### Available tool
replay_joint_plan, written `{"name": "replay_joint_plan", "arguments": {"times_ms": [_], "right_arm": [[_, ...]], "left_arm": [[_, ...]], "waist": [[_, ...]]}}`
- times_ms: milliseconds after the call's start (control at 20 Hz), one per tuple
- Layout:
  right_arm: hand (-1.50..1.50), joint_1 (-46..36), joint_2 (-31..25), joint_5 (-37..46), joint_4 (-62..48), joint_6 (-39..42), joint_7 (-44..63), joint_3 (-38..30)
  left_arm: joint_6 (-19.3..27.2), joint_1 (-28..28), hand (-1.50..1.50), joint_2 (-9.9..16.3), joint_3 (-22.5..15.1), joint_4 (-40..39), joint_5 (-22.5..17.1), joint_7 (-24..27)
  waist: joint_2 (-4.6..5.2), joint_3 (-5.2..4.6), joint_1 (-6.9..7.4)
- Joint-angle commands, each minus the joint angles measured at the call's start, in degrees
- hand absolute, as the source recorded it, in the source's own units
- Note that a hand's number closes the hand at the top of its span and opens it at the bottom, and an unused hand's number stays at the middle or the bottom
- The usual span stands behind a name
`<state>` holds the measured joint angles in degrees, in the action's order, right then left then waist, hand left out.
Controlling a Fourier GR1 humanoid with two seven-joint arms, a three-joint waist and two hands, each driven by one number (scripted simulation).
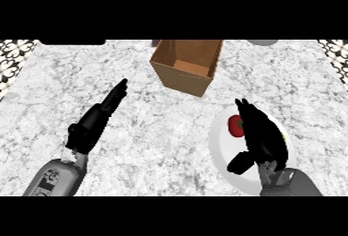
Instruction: Pick the tomato from the plate and place it in the cardboard box
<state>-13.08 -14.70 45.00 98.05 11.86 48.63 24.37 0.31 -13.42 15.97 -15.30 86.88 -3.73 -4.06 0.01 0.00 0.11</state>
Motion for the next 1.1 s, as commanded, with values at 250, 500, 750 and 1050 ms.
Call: {"name": "replay_joint_plan", "arguments": {"times_ms": [250, 500, 750, 1050], "right_arm": [[-1.50, -0.6, 2.6, 5.4, -11.2, -5.9, -11.9, -4.3], [-1.50, -0.2, 6.6, 9.0, -9.4, -1.3, -8.0, -3.3], [-1.50, -2.8, 5.4, 6.2, -15.5, 0.1, -14.0, -9.2], [-1.50, -0.2, 7.7, 10.1, -15.8, 0.6, -14.0, -8.4]], "left_arm": [[-3.3, -0.7, 0.00, -3.2, 3.9, -1.7, 2.4, -0.5], [-4.9, 3.1, 0.00, -4.5, 4.4, 1.9, 5.0, -0.6], [-4.5, 3.2, 0.00, -6.3, 4.6, 2.6, 7.0, -1.6], [-5.8, 2.9, 0.00, -8.0, 5.8, 3.8, 9.3, -2.2]], "waist": [[0.04, 0.01, -0.06], [-0.03, 0.00, -0.04], [0.00, 0.01, 0.07], [-0.04, 0.00, -0.08]]}}
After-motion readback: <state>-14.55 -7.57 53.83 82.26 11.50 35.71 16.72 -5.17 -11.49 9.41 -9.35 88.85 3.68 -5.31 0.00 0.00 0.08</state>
